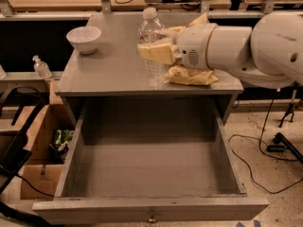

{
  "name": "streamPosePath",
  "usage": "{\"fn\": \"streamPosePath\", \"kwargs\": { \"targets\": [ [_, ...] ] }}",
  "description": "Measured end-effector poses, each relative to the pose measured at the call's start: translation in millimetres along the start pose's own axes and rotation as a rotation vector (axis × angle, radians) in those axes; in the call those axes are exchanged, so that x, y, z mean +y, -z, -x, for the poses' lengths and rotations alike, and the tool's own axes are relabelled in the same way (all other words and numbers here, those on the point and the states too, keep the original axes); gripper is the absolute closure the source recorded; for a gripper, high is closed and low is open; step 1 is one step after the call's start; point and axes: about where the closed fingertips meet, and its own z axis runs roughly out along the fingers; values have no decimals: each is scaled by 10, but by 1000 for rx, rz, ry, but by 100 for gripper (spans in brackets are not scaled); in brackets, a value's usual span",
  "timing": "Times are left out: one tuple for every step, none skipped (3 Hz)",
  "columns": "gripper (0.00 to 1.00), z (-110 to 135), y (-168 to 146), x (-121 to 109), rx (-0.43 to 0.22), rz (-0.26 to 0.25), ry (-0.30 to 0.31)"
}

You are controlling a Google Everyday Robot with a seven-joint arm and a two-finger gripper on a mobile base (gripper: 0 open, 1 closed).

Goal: Place water bottle into top drawer

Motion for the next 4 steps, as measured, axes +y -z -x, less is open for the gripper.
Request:
{"fn": "streamPosePath", "kwargs": {
  "targets": [
    [100,-451,-81,266,-33,57,-79],
    [100,-967,-351,658,-97,161,-131],
    [100,-1146,-449,745,-121,194,-149],
    [100,-1160,-470,755,-121,197,-150]
  ]
}}
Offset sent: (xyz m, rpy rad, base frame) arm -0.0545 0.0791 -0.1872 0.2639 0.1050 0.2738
